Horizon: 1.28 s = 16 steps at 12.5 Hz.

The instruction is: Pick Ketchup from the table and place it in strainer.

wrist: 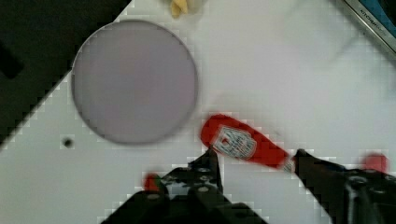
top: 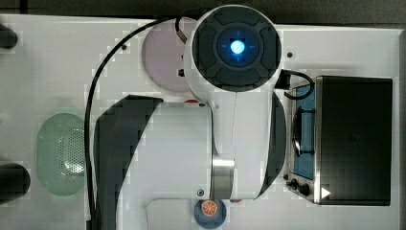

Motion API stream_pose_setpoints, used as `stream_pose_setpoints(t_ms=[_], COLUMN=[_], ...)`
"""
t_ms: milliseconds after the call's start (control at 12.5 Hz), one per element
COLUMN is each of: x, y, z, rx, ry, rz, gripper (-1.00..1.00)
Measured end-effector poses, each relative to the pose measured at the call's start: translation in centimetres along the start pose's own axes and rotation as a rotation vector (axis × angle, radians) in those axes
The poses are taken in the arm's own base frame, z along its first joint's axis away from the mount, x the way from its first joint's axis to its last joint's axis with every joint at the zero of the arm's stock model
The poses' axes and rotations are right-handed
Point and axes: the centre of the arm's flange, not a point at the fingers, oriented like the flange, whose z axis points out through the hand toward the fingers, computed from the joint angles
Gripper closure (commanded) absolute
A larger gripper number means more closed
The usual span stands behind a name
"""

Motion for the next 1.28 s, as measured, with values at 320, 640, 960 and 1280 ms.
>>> stream_pose_setpoints(t_ms=[320,640,960,1280], x=[-8.2,-9.3,-5.5,-2.9], y=[7.8,6.9,3.9,3.1], z=[-3.0,-7.5,1.9,14.6], rx=[-0.093,-0.001,-0.060,-0.075], ry=[-0.096,-0.004,-0.092,-0.193], rz=[0.017,-0.009,-0.139,-0.413], gripper=[-1.00,-1.00,-1.00,-1.00])
